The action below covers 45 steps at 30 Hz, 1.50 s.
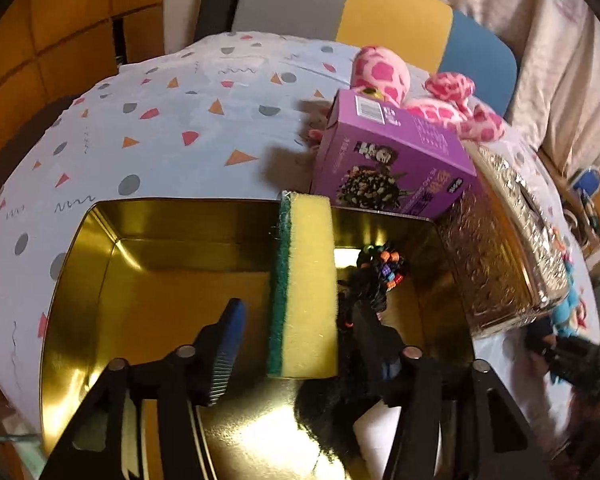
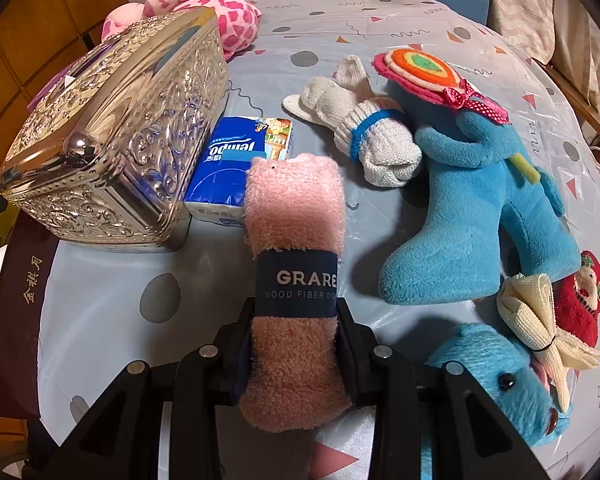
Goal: Organize soft objects
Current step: 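Set the sponge upright in the tray and open the left tool, then carry the pink towel roll into the gold tray and open the right tool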
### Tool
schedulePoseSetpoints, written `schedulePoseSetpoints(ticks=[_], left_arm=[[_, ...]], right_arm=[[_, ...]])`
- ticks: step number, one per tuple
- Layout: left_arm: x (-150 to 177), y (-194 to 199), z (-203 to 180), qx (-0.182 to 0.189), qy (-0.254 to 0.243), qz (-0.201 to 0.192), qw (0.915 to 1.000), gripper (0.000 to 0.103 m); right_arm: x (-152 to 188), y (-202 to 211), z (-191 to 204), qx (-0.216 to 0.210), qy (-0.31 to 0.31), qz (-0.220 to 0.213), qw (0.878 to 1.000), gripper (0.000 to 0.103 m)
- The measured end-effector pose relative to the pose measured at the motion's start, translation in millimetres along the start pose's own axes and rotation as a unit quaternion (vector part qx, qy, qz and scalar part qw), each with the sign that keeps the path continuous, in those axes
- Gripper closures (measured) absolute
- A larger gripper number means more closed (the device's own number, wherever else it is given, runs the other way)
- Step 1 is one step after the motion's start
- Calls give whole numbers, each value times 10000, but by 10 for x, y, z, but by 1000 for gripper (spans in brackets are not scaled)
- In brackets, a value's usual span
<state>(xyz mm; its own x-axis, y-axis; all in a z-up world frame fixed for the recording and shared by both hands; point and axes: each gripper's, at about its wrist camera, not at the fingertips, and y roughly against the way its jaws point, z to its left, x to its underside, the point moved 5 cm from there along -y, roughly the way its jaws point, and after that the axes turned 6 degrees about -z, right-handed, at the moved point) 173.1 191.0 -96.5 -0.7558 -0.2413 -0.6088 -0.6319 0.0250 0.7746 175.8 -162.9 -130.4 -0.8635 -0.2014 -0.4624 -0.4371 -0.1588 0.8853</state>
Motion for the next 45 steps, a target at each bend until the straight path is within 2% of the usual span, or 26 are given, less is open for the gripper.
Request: schedulePoseSetpoints(ticks=[4,11,17,26,30,38,39,40,45], left_arm=[[46,141,31,-75,124,-180,9997,44],[282,649,106,-533,204,-839,9948,39],[483,1004,120,-748,322,-1180,9897,29],[685,1163,72,-832,301,-1281,9878,19],[732,1174,90,-835,363,-1278,9876,9],[791,1207,143,-894,510,-1286,9863,8],[791,1217,150,-913,525,-1298,9859,4],[790,1233,162,-939,552,-1334,9851,1],[767,1328,195,-823,600,-1611,9817,0]], right_arm=[[-2,-5,-9,10,15,-1,10000,67],[-1,-10,16,97,99,-21,9999,67],[-10,-5,23,144,158,-41,9998,67],[32,-4,85,257,220,-135,9993,67],[60,-6,111,264,111,-149,9995,66],[155,1,183,497,43,-198,9986,67],[164,10,193,521,3,-193,9985,67],[179,23,201,546,-57,-189,9983,68],[225,278,217,601,-319,-384,9969,70]])
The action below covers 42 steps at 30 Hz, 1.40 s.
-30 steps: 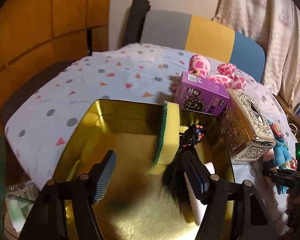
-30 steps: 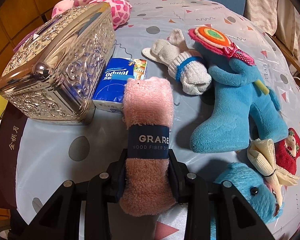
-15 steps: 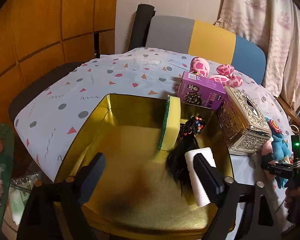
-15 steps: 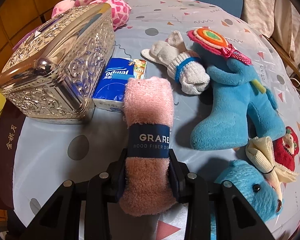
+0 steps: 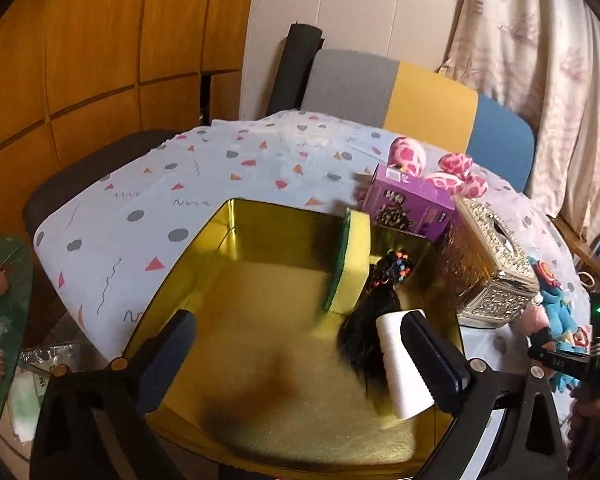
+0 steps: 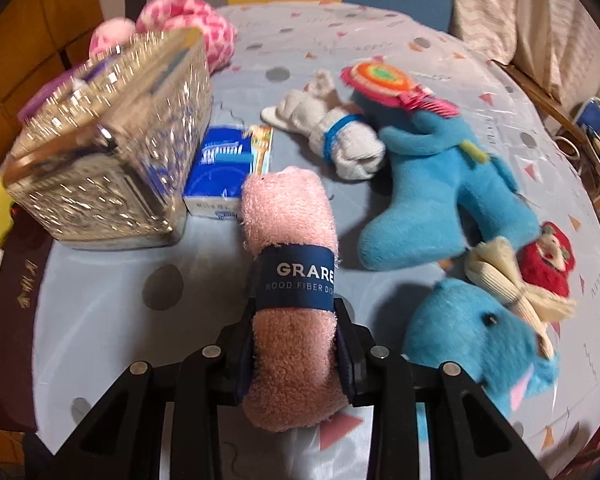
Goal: Organize soft objects
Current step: 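Carry the pink towel roll into the gold tray and open the right tool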
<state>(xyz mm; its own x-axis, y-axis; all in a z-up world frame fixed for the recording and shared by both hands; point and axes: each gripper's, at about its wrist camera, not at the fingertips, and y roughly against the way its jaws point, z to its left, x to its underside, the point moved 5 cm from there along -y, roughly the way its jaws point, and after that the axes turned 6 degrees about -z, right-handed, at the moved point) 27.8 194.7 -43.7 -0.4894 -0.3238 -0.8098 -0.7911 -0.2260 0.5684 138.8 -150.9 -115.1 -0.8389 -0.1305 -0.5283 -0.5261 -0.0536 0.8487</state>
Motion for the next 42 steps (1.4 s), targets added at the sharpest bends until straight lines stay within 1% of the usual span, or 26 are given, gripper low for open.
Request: schedulePoseSetpoints(ticks=[4,6,9,11,14,16,18,19,21,22,25,27,30,33,34,37,39,42], left_arm=[[-31,6,36,-36,37,-94,9999,0],[-39,11,48,-47,18,-173,9998,0],[-75,26,79,-164,-37,-334,9993,0],[-100,20,104,-211,-86,-324,9992,0],[-125,53,185,-287,-86,-429,9986,0],[-131,79,265,-373,-23,-477,9982,0],[-132,81,379,-461,119,-409,9980,0],[-127,73,426,-433,188,-346,9983,0],[-136,70,523,-359,309,-283,9985,0],[-148,87,580,-439,316,-321,9980,0],[-184,147,700,-611,257,-446,9968,0],[-201,178,785,-695,297,-496,9959,0],[-204,181,927,-713,465,-464,9953,0],[-178,159,1017,-717,571,-392,9950,0],[-167,150,1037,-732,567,-374,9950,0],[-145,125,1050,-766,540,-346,9950,0],[-135,111,1044,-719,550,-336,9953,0],[-117,101,1018,-671,536,-320,9958,0]], right_arm=[[-46,409,-21,-9,-212,-517,9984,70],[-98,602,2,-96,-252,-733,9969,70],[-226,964,208,-454,-59,-1134,9925,70],[-314,1125,442,-717,146,-1345,9882,70],[-436,1360,872,-1392,522,-1513,9772,70],[-479,1408,1217,-1784,790,-1407,9706,70],[-501,1382,1523,-2169,961,-1216,9638,70],[-510,1351,1727,-2405,1076,-1068,9587,70],[-498,1292,2032,-2662,1260,-838,9520,70],[-494,1261,2234,-2854,1386,-720,9456,70],[-500,1146,2640,-3147,1583,-460,9348,70],[-540,1022,2846,-3235,1613,-325,9318,70],[-556,864,3125,-3282,1438,-71,9336,70],[-641,622,3337,-3234,1166,75,9390,67],[-678,565,3341,-3210,1109,93,9405,66],[-726,326,3391,-2889,1013,91,9519,61],[-738,263,3346,-2745,930,106,9570,60],[-752,293,3292,-2824,892,11,9551,59]])
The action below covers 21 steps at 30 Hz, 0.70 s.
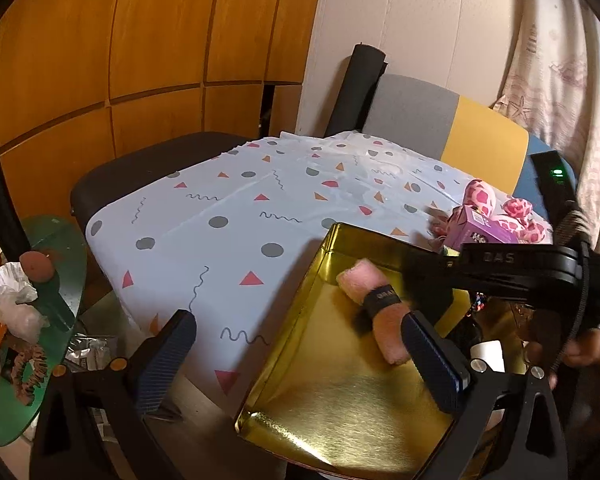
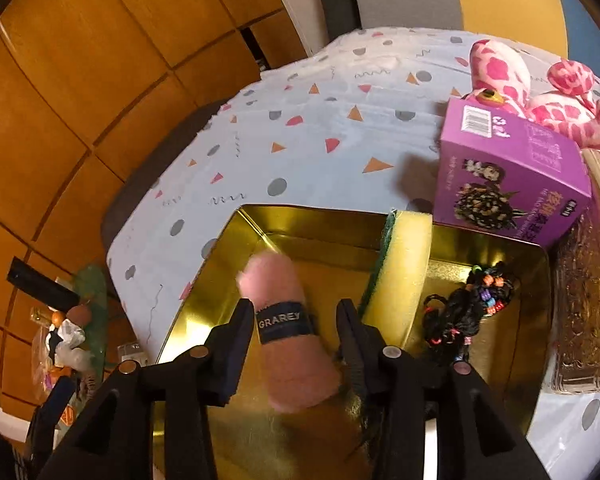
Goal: Organize soft objects
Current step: 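Carry the pink towel roll into the gold tray and open the right tool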
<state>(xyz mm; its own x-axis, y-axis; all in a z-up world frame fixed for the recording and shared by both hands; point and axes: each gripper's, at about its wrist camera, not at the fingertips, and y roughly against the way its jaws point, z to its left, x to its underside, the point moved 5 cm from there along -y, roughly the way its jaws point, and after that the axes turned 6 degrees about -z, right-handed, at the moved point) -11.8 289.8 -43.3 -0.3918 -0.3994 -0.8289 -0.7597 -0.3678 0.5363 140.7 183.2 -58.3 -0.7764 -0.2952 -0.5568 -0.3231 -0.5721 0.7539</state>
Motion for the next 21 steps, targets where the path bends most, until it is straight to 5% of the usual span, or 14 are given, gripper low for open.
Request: schedulePoseSetpoints(ticks=[12,21], left_arm=[[38,39,-247,142,-260,30,9996,0],[145,124,-663,464,-759,114,9960,0]], right_arm=[[258,799,-22,374,1031,-851,9903,52],[421,1231,-367,663,947,-1169,9864,52]])
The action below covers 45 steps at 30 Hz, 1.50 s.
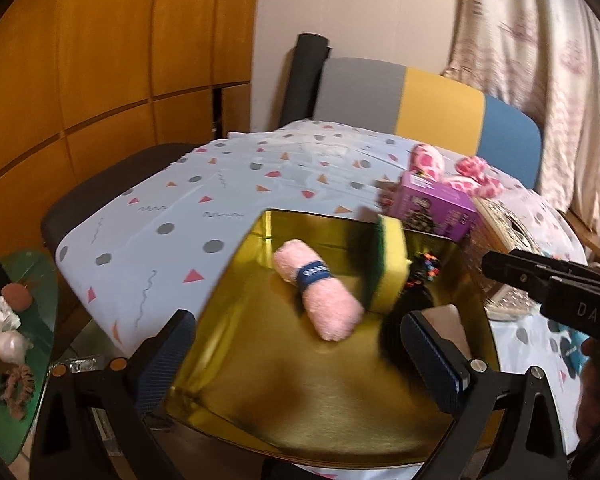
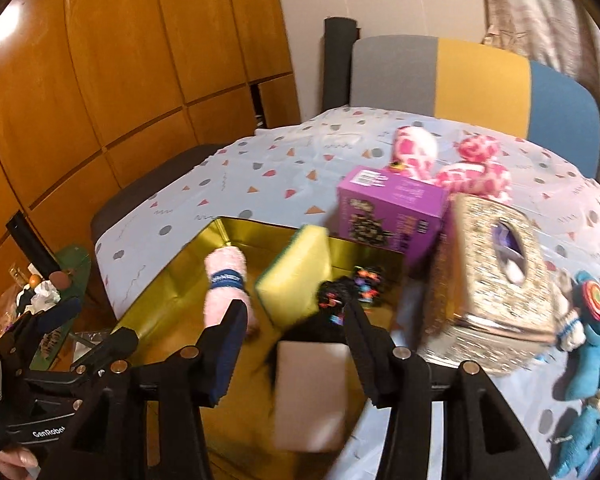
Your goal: Organize soft objects
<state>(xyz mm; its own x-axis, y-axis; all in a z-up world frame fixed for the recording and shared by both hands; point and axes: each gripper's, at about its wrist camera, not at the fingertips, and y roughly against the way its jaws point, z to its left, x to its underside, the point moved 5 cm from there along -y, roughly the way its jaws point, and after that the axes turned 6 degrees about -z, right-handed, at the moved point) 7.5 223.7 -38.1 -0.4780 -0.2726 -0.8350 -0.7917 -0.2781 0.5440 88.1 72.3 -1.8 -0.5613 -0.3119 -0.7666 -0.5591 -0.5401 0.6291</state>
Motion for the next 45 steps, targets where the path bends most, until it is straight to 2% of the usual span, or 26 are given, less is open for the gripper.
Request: schedulePoseSetpoints(ticks=[9,17,22,26,29,32,35,39,42,45], left_arm=[[16,66,-388,287,-436,50,9986,0],[23,76,-729,517,-838,94,9951,0],[60,70,-994,813,-1082,195,9906,0],[99,92,-1262,1094,-1337,216,9847,0],[150,84,-1447,1274,-1529,303,9795,0],[209,73,-1612,1404,-1715,397,9743,0],[277,35,-1790,1552,-1795,564,9698,0],[327,43,-1943,1722,-1912,598,9645,0],[353,44,-1995,1844,-1971,634,9608,0],[375,33,-2011,1901,-1955,678,9597,0]], right_arm=[[96,399,-662,558,-326,-238,9976,52],[155,775,-1483,1332,-631,-396,9883,52],[251,1018,-2192,2018,-968,-465,9735,52],[428,1163,-2768,2578,-1398,-486,9548,52],[641,1230,-3101,2729,-1904,-425,9421,52],[752,1257,-3337,2511,-2614,-408,9311,52],[800,1228,-3427,2378,-2839,-340,9283,52],[822,1057,-3337,1802,-2886,-63,9403,52],[764,839,-3174,1093,-2862,245,9516,52],[692,611,-3156,661,-3065,511,9482,52]])
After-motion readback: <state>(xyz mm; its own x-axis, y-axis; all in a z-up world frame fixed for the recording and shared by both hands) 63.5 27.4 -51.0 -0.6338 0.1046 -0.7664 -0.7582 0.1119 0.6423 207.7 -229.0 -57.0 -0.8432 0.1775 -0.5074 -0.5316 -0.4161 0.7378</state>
